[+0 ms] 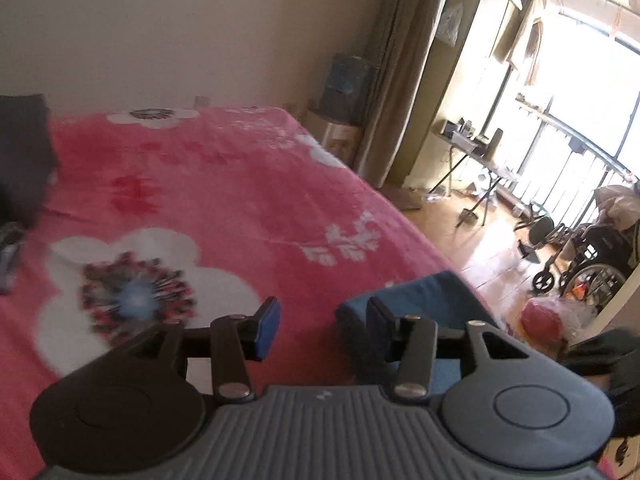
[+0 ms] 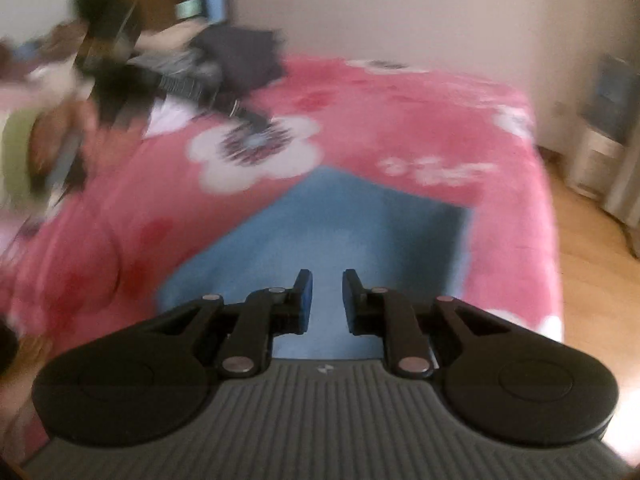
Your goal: Fold clothes
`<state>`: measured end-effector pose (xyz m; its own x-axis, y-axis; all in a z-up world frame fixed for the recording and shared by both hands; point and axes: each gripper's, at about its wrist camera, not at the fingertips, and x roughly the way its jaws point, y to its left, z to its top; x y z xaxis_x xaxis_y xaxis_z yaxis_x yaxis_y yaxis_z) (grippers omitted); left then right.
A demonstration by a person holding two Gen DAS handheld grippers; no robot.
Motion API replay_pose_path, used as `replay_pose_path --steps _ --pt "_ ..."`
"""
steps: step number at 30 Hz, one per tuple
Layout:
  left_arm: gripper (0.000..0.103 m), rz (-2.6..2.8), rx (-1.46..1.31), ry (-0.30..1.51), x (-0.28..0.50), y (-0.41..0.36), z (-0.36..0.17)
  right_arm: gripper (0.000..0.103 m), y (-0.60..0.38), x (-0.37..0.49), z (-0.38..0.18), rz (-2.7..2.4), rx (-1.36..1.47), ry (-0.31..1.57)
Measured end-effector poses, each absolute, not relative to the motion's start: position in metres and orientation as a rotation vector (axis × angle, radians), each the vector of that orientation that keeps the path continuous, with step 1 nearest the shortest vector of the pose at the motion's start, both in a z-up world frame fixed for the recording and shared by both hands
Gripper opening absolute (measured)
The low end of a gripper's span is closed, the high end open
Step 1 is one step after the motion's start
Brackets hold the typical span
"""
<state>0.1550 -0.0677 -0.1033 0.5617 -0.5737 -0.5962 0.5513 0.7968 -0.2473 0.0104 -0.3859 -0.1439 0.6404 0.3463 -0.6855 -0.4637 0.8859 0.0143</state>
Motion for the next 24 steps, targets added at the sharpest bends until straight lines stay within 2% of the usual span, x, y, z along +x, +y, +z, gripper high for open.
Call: replay_pose_path --steps 3,5,10,12,17,19,21,24 --pt "0.049 -0.65 0.053 0.758 0.126 -0.06 -0.107 0.024 -0.366 0.014 -0.194 0.414 -0.254 0.83" --pt "0.049 -0.664 0.086 0.795 0.105 -0.057 -0.116 0.024 -0.356 0.009 -0.19 0.375 -0.282 0.824" --pt "0.05 -0.745 0.099 0.915 0.047 -0.061 -0.154 0.027 -0.322 -0.033 -0.162 0.501 -0.35 0.648" --pt "0.049 -0.76 0.12 0.912 0.031 -0.068 -0.166 0.031 -0.298 -0.05 -0.17 0.559 -0.475 0.606" --pt "0.049 -0.78 0.202 0.858 0.006 -0.086 -0.18 0.031 -0.251 -0.069 -0.205 0.565 -0.817 0.504" --pt "0.049 -0.783 0.24 0.816 0.0 -0.089 -0.178 0.029 -0.244 -0.067 -0.218 0.524 -0.909 0.479" --pt "0.049 -0.791 0.272 0.78 -0.006 -0.091 -0.178 0.019 -0.242 -0.073 -0.217 0.495 -0.94 0.458" --pt "0.049 -0.803 0.317 0.745 -0.013 -0.093 -0.178 0.012 -0.253 -0.071 -0.2 0.458 -0.816 0.48"
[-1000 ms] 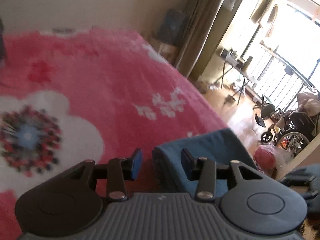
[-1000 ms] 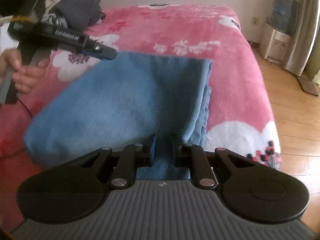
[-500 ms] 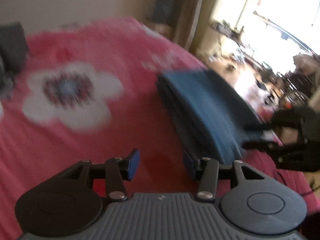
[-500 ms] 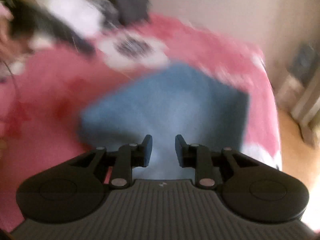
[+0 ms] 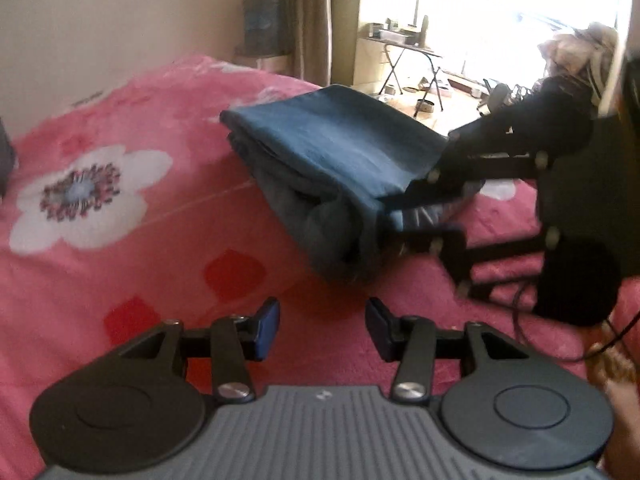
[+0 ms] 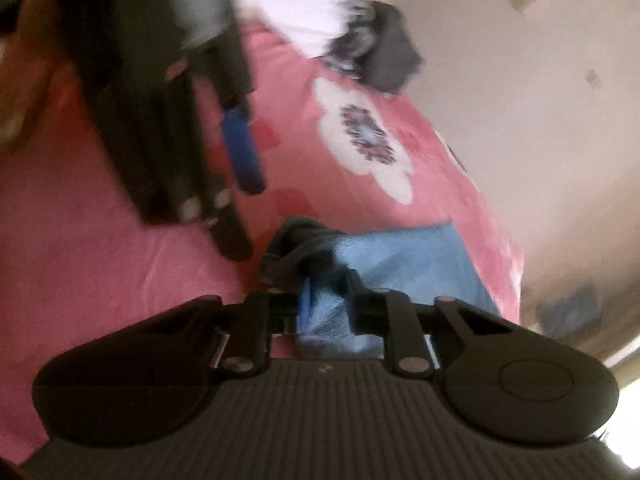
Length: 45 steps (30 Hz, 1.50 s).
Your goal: Fold clothes
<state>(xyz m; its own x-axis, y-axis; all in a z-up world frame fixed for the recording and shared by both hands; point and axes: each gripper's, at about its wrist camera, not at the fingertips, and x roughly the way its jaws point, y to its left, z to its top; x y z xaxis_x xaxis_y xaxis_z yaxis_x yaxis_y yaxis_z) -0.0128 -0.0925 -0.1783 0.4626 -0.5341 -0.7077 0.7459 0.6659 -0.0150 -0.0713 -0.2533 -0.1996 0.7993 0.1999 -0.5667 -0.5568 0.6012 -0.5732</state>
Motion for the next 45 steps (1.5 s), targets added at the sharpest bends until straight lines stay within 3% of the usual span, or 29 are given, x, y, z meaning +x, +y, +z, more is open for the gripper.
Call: replay_pose_path --steps 12,14,16,19,26,32,35,37,39,45 --pt "0.043 -0.843 0.068 0.748 0.011 -0.078 -0.167 0.011 -0.264 -0.058 -0.188 0.438 -0.648 0.543" --pt "0.032 -0.847 0.069 0.753 0.017 -0.082 -0.17 0.011 -0.266 -0.06 -0.187 0.443 -0.647 0.544" --pt "0.012 -0.849 0.075 0.747 0.022 -0.086 -0.174 0.01 -0.269 -0.062 -0.185 0.45 -0.632 0.548" --pt "0.003 -0.823 0.039 0.748 0.031 -0.088 -0.175 0.009 -0.269 -0.065 -0.186 0.467 -0.636 0.553" --pt "0.002 -0.79 -0.077 0.812 0.057 -0.089 -0.178 0.002 -0.275 -0.069 -0.181 0.494 -0.601 0.568" --pt "0.003 -0.79 -0.095 0.865 0.068 -0.091 -0.187 0.003 -0.29 -0.061 -0.17 0.489 -0.465 0.608" --pt "0.004 -0.786 -0.095 0.871 0.066 -0.089 -0.188 0.007 -0.307 -0.04 -0.154 0.474 -0.279 0.666" --pt "0.004 -0.783 -0.101 0.87 0.064 -0.087 -0.188 0.015 -0.318 -0.023 -0.145 0.482 -0.145 0.72" --pt "0.004 -0.783 -0.109 0.868 0.064 -0.086 -0.19 0.031 -0.324 -0.006 -0.139 0.494 -0.028 0.777" --pt "0.005 -0.792 -0.106 0.86 0.062 -0.083 -0.192 0.032 -0.308 0.022 -0.153 0.484 0.056 0.933"
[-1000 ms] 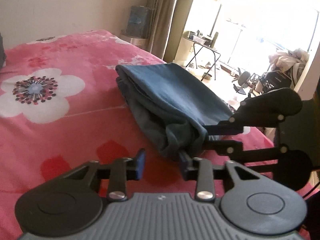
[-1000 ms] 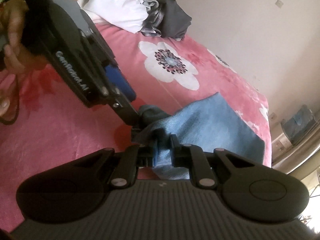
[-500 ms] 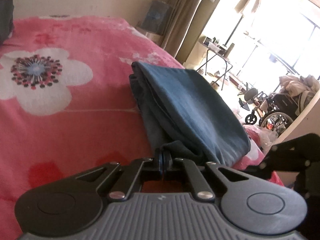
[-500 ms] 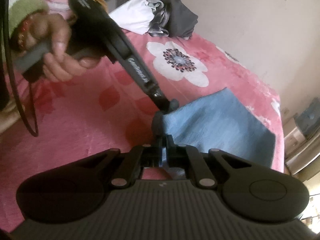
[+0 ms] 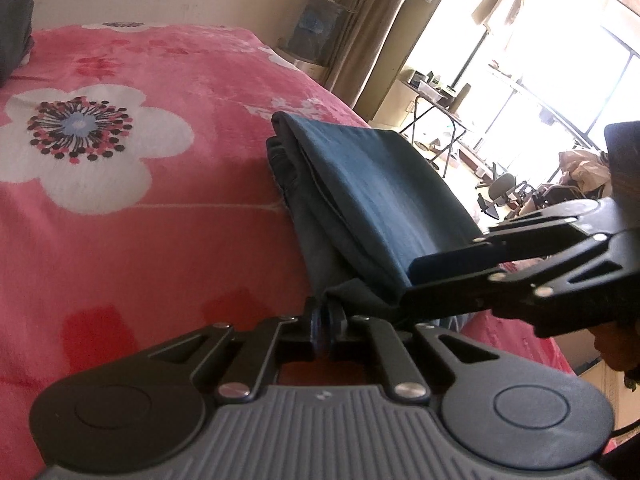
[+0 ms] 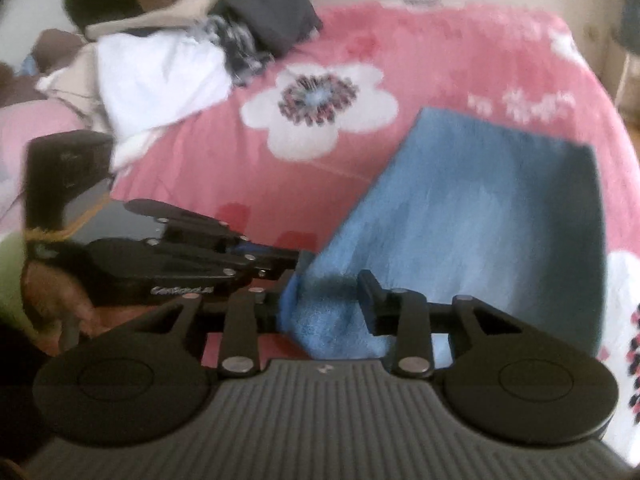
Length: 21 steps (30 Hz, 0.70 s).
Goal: Fold clothes
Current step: 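Pull the folded jeans edge straight with both grippers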
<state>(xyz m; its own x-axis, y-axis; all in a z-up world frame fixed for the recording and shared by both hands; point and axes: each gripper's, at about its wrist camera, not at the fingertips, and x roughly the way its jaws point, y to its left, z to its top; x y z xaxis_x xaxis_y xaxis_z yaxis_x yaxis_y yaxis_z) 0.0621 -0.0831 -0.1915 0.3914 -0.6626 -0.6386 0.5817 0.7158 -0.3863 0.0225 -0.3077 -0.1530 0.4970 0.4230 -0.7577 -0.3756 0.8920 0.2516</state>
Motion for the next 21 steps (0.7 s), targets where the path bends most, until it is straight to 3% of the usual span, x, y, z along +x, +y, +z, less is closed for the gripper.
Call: replay_pose_path --steps 3,7,10,16,21 --pt "0.006 -0.809 -0.093 0.854 0.061 -0.081 -0.193 0.032 -0.301 0.028 -0.155 0.49 0.071 0.978" --pt "0.014 -0.825 -0.094 0.856 0.062 -0.075 -0.195 0.032 -0.291 0.033 -0.156 0.487 0.013 1.023" --pt "0.026 -0.846 -0.121 0.862 0.066 -0.068 -0.194 0.012 -0.288 0.034 -0.156 0.484 -0.039 1.019" --pt "0.038 -0.946 -0.194 0.877 0.078 -0.063 -0.192 0.008 -0.309 0.028 -0.144 0.479 0.058 1.01" --pt "0.035 -1.032 -0.218 0.908 0.088 -0.08 -0.201 0.008 -0.324 0.027 -0.149 0.485 0.194 1.013"
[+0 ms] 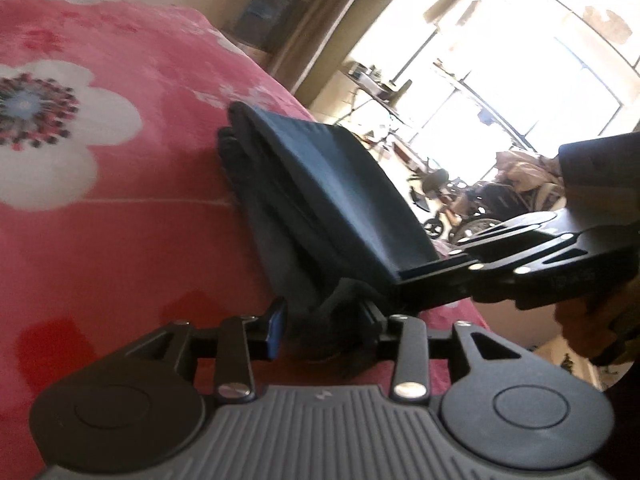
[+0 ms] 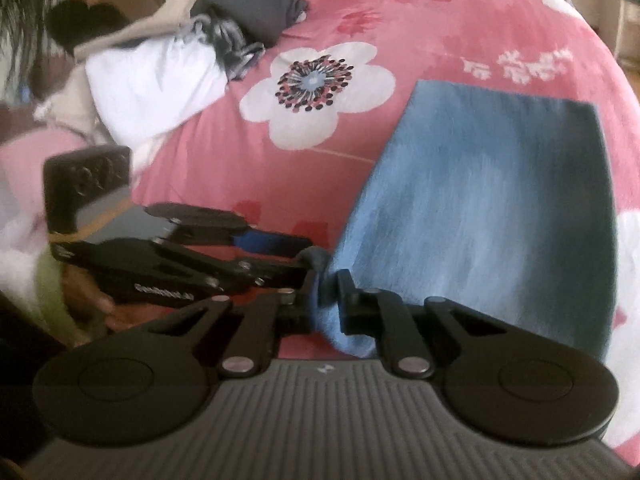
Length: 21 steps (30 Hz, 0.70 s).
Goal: Fold clothes
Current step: 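Pull the folded jeans edge straight with both grippers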
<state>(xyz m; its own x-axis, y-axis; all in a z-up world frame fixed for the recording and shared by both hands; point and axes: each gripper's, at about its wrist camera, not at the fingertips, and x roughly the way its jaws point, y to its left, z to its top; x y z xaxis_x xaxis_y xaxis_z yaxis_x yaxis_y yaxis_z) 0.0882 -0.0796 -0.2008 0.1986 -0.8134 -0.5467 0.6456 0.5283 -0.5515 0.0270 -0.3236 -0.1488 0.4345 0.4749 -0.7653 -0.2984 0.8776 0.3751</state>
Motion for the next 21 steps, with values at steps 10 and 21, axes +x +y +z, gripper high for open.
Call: replay_pose_path --steps 10,21 --pt "0.014 -1.052 -0.16 0.888 0.083 -0.091 -0.205 0.029 -0.324 0.047 -0.155 0.45 0.256 1.037" --pt "0.009 -1.052 -0.157 0.8 0.07 -0.086 -0.206 0.042 -0.282 0.088 -0.155 0.346 -0.017 1.183"
